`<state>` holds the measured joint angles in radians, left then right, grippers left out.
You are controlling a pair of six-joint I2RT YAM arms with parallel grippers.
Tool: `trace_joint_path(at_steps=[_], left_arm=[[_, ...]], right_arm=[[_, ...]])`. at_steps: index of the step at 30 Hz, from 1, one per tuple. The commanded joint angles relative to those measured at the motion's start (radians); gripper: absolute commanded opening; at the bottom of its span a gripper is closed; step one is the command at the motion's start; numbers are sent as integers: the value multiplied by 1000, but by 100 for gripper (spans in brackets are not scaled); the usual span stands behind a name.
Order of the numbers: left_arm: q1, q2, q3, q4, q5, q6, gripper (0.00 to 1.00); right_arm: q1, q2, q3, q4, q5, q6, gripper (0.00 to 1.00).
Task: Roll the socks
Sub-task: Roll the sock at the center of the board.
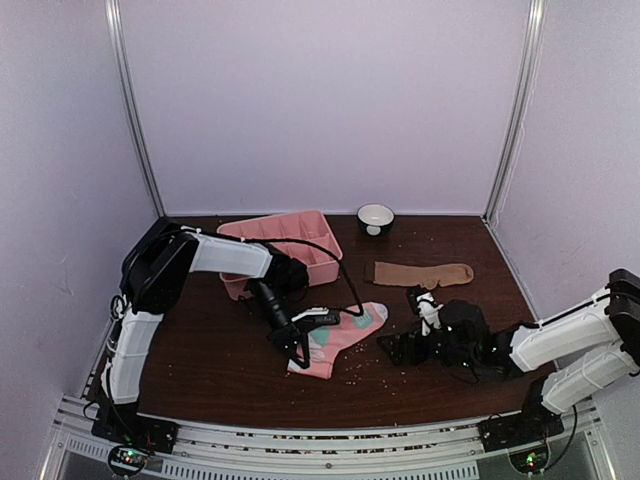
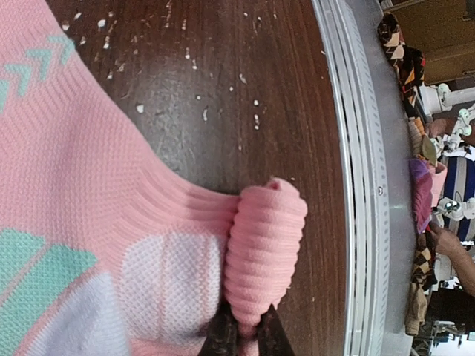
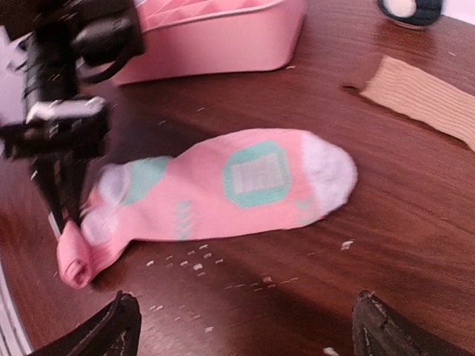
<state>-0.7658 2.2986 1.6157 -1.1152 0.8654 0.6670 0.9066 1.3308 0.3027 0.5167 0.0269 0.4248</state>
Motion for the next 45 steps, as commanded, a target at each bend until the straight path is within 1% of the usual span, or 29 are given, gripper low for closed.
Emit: trace_joint_path(at_steps=[1,2,4,6,9,11,14,17,22,23,25,26,27,30,35,41,42,45], left_arm=[[-7,41,-4,71,-210,-106,0],[-12,42,-2,77,-232,-114,0],[-24,46,2,82,-269,-129,0],[-36,51,5,81,-291,-138,0],[-51,59,12,81,-307,-143,0],[-55,66,20,70,-311,-138,0],[-55,81,27,60,-319,-130,0],[-55,91,33,49,-314,-123,0],[-55,98,36,31,-291,-93,0],[-55,98,37,25,-286,-87,0],[-55,98,38,19,-278,-74,0],[-55,99,38,19,-277,-69,0],[-55,98,39,18,-278,-68,0],[-55,96,45,16,-272,-62,0],[-55,94,61,-22,-209,-12,0],[-55,98,86,-76,-192,48,4],[-55,102,94,-88,-193,52,7],[-51,88,99,-98,-199,62,23]], right_arm=[[168,38,-25,110,23,-254,100],[199,53,-31,141,20,-295,99],[256,79,-19,157,34,-376,93],[301,113,29,121,55,-452,88],[346,188,154,28,73,-565,79],[360,241,223,-15,80,-631,73],[367,314,312,-56,63,-701,66],[367,389,390,-100,41,-747,60],[360,474,460,-137,31,-786,46],[355,487,471,-145,30,-787,42],[338,510,483,-138,52,-770,29],[323,517,490,-136,57,-757,25],[311,521,495,-141,42,-743,22],[295,524,488,-142,19,-716,21],[295,548,479,-178,-13,-682,25],[281,588,438,-163,-83,-597,26],[277,596,437,-172,-98,-588,24],[259,620,426,-176,-146,-546,15]])
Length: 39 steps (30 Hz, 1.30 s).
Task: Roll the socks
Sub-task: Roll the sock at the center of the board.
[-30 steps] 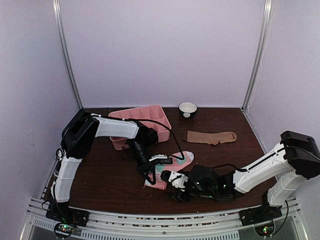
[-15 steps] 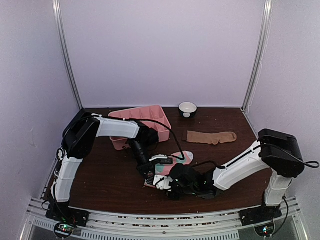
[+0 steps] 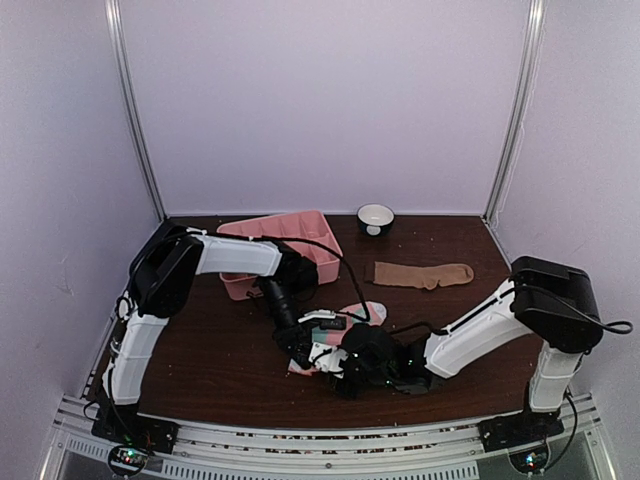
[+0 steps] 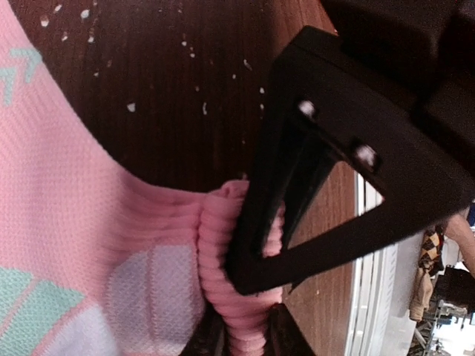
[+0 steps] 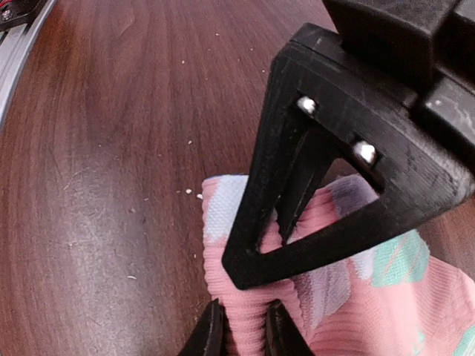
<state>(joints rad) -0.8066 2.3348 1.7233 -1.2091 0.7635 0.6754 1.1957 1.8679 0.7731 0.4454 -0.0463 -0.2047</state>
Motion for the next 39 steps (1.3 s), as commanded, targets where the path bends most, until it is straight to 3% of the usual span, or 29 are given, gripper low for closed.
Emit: trace_joint_path(at_steps=[1,2,3,4,11,16,18,21,25,26,28,29,31,32,33,36,39], left_arm=[[-6,31,-19,11,-97,52,36],[4,4,-35,37,-96,47,60],[15,-31,-53,65,-96,35,93],[27,-68,-73,94,-94,28,97],[66,-461,-316,382,-175,-25,98],[59,-767,-547,684,-393,-69,98],[75,-743,-580,712,-453,-57,98],[96,-615,-478,523,-401,-3,98],[79,-822,-650,813,-438,-51,98],[86,-809,-605,786,-432,-68,98],[102,-697,-501,771,-559,-214,98],[112,-612,-411,674,-563,-210,98],[161,-450,-230,414,-288,-106,98],[184,-420,-194,333,-139,-48,98],[187,-416,-194,326,-97,-31,98],[146,-523,-326,490,-210,-22,98],[119,-731,-506,815,-476,-130,98]], right_arm=[[-39,90,-52,-106,-93,101,12],[-47,95,-58,-107,-113,120,9],[-56,101,-65,-110,-130,138,8],[-62,106,-72,-109,-149,158,6],[-131,162,-139,-24,-347,324,1],[-183,178,-150,20,-464,434,1],[-198,185,-139,10,-508,459,0],[-216,197,-102,-42,-575,490,0],[-246,206,-85,-64,-663,522,0],[-255,211,-76,-97,-669,523,1],[-272,221,-52,-161,-680,526,1],[-282,227,-36,-201,-687,530,0],[-299,236,-11,-264,-699,543,0],[-306,235,-7,-281,-698,549,0],[-310,231,-7,-289,-698,556,0],[-322,206,-28,-270,-709,591,0],[-331,188,-39,-258,-710,613,0]])
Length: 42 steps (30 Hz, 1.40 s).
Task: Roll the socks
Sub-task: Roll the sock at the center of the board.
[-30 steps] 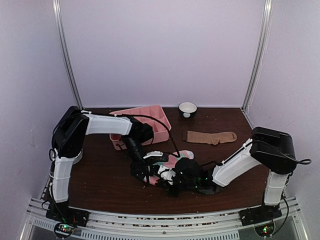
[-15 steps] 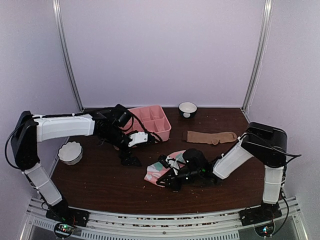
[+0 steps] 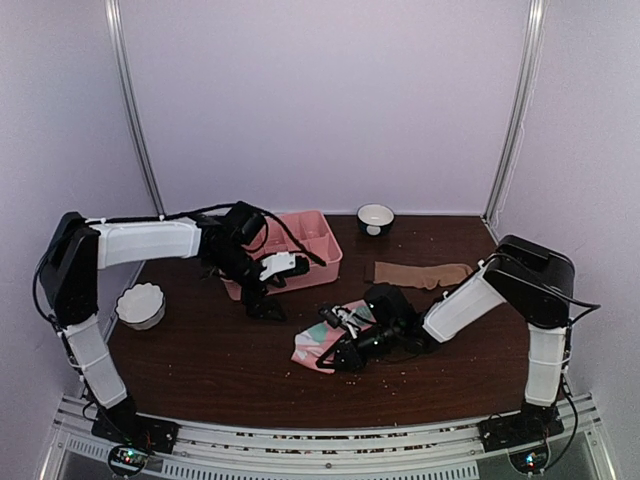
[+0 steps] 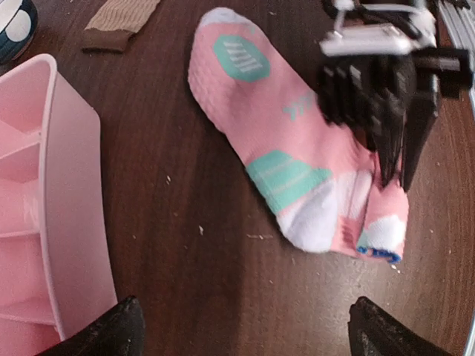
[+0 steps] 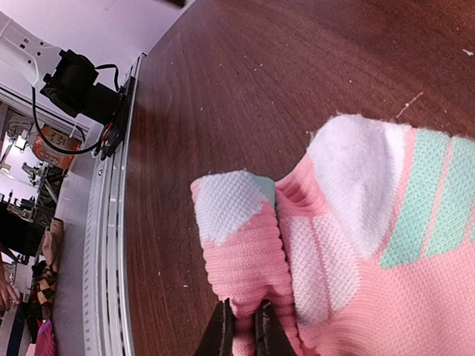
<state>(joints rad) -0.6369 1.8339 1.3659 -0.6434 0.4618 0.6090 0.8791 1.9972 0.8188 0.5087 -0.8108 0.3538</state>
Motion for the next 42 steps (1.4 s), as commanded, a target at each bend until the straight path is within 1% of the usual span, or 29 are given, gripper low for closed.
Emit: trace_joint_path(at_steps=[1,2,3,4,5,6,7,8,9,11,12,15,16,17,19,20,22,24,25,31,35,38,40,41,42], left_arm=[[-44,-277,-164,304,-217,-110,98],[-28,-304,-166,339,-272,-184,98],[-20,-317,-171,367,-371,-263,98],[-2,-318,-176,373,-406,-311,98],[30,-302,-156,337,-321,-295,98],[49,-276,-125,258,-202,-260,98],[50,-252,-111,183,-126,-216,97],[32,-248,-130,185,-107,-181,94],[4,-262,-183,223,-129,-129,94],[-62,-310,-295,292,-145,-40,96],[-89,-328,-336,303,-121,-3,97],[-171,-307,-363,259,-87,65,96],[-207,-289,-364,252,-96,76,95],[-231,-275,-362,246,-103,92,90],[-266,-253,-370,287,-130,95,78],[-272,-249,-380,324,-132,85,74],[-274,-240,-396,409,-141,62,71],[-287,-217,-390,429,-153,66,68],[-294,-203,-386,423,-154,78,67],[-326,-95,-358,368,-160,168,63],[-326,-60,-342,387,-195,177,53],[-326,-56,-340,405,-195,169,49],[-326,-40,-333,386,-187,184,48],[-326,-25,-325,380,-202,197,47],[-326,-11,-319,375,-220,207,43]], right_arm=[[-16,56,-86,-316,54,58,0],[-17,56,-86,-315,54,60,0],[-17,59,-83,-316,55,62,0],[-18,62,-76,-320,54,61,0],[-17,65,-69,-323,55,62,0],[-17,67,-66,-326,54,63,0],[-18,66,-63,-321,52,69,0],[-19,66,-64,-312,47,79,0],[-20,68,-60,-308,43,89,0],[-21,76,-48,-324,38,99,0],[-21,81,-44,-332,37,104,0],[-22,82,-27,-391,78,100,0],[-24,82,-25,-404,93,104,0],[-28,85,-29,-392,91,116,0],[-37,93,-44,-344,58,155,0],[-41,101,-48,-327,47,170,0],[-42,120,-45,-326,33,180,0],[-44,143,-27,-376,35,171,0],[-46,151,-24,-386,33,173,0],[-51,150,-46,-316,28,240,0],[-51,154,-51,-274,27,274,0],[-51,156,-57,-252,21,284,1],[-52,155,-64,-229,20,296,1],[-51,156,-68,-218,18,305,2],[-52,158,-71,-209,14,312,3]])
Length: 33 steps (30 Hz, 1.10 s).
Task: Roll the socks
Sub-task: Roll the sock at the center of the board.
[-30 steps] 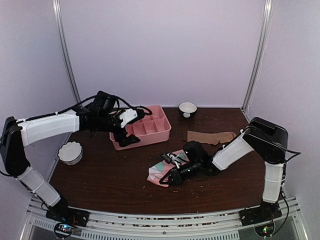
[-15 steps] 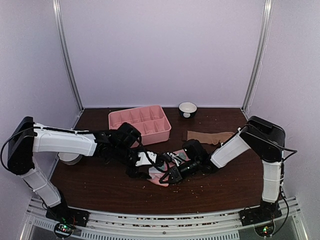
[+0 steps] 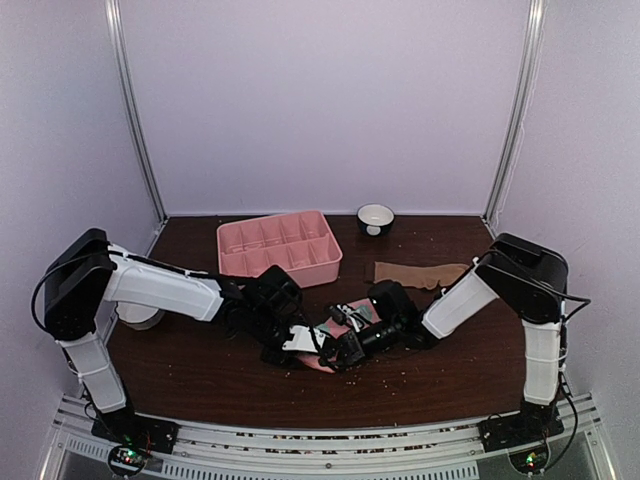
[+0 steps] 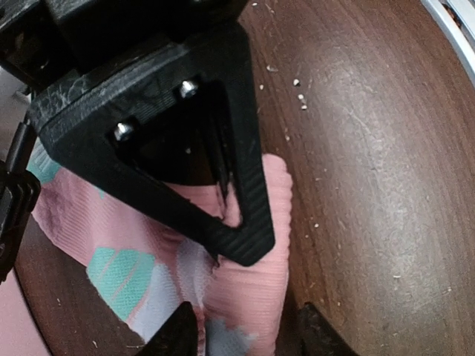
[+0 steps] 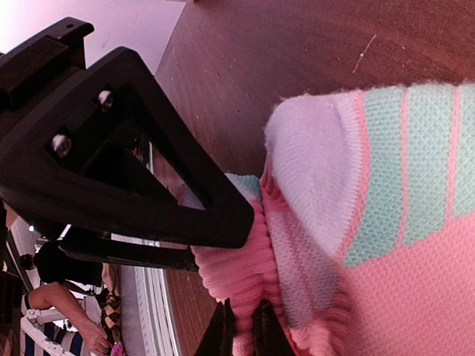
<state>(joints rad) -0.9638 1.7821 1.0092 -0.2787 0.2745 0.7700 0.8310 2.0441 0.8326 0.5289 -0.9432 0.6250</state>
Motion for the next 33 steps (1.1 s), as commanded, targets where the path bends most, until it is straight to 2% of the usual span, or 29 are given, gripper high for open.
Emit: trace_joint_path(at_steps=[1,5,9,11,14,18,22,25,26,27,28,31,33], left_arm=[[0,55,46,3,-45,58,40],[0,62,52,-21,-38,73,24],[0,62,43,-32,-32,63,0],[4,74,52,-66,-27,51,0],[40,105,100,-166,57,12,0],[118,151,182,-279,200,-9,0],[145,212,273,-415,278,-14,0],[145,223,294,-466,314,-34,0],[145,223,295,-482,331,-36,0],[144,222,295,-490,347,-37,0],[145,223,293,-497,359,-47,0],[145,236,318,-542,393,-75,0],[144,248,344,-573,405,-109,0]], right_arm=[[-4,112,-87,-221,143,45,3],[-3,110,-93,-191,135,66,4],[-4,99,-87,-191,140,81,24],[-4,78,-84,-215,158,59,30],[-6,8,-101,-248,221,-2,30],[-21,-131,-215,-67,285,12,29],[-19,-313,-318,-30,437,-55,46],[-19,-427,-337,-116,571,-122,55],[-19,-459,-341,-141,605,-140,62],[-19,-492,-345,-164,633,-157,83],[-19,-529,-347,-192,663,-166,98],[-21,-587,-346,-257,773,-193,100],[-20,-643,-352,-301,900,-198,100]])
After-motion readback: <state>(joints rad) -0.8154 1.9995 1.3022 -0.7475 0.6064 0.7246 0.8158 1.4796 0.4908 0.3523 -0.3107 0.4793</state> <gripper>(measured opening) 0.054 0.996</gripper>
